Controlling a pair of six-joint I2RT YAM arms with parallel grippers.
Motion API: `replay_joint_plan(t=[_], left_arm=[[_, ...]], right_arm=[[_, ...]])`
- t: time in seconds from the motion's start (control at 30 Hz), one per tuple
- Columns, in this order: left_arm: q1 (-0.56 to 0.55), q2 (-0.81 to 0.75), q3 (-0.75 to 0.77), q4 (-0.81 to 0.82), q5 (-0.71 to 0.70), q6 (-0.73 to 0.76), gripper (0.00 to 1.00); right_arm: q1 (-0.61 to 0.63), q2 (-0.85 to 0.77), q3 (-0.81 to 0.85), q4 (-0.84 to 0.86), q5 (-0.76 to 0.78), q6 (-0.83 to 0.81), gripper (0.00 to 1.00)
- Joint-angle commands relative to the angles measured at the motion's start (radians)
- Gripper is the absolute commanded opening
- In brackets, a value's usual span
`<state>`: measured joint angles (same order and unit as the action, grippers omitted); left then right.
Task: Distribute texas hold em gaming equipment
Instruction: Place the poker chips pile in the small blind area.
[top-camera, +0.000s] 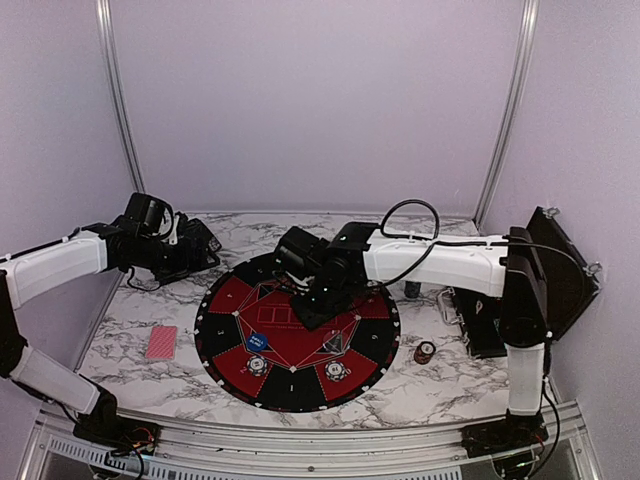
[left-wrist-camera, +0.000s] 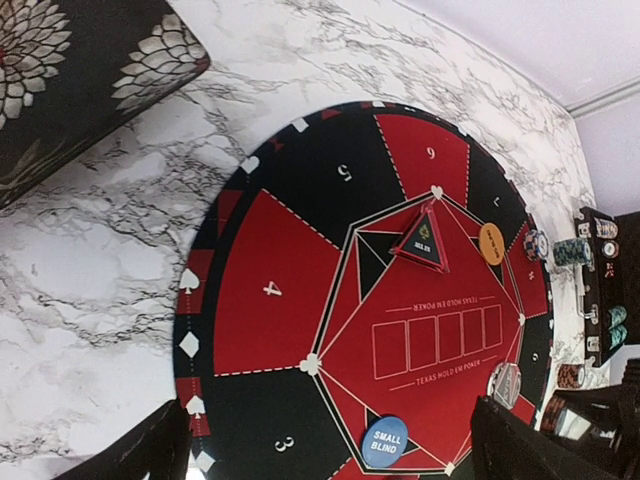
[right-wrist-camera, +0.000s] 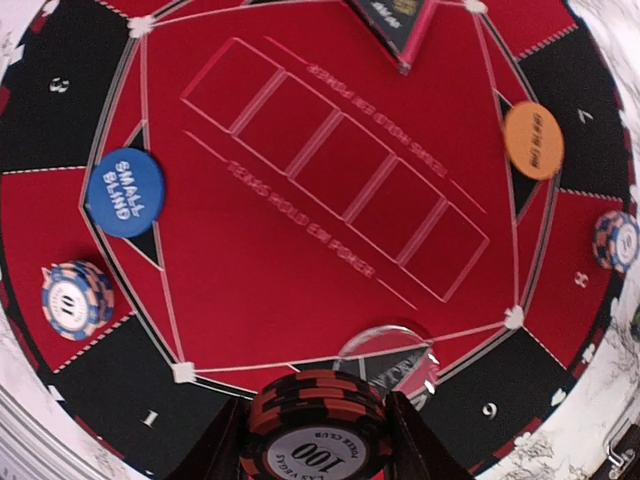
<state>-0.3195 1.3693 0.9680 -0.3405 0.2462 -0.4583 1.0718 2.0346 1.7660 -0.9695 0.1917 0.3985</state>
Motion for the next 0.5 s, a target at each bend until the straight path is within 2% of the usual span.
replay_joint_plan(t=[0.0, 0.27, 0.47], left_arm=[[0.055, -0.053, -0.032, -0.045, -0.027, -0.012, 0.99], [0.110, -0.089, -0.054, -0.076, -0.047, 0.015, 0.99], [0.123, -0.081, -0.050, -0.074, -0.037, 0.021, 0.99]], right_arm=[[0.052, 0.107, 0.172, -0.045, 0.021, -0.039, 0.36], [0.109, 0.323, 0.461, -0.098, 0.009, -0.078, 0.35], [0.127, 0.407, 0.570, -0.082, -0.025, -0.093, 0.35]])
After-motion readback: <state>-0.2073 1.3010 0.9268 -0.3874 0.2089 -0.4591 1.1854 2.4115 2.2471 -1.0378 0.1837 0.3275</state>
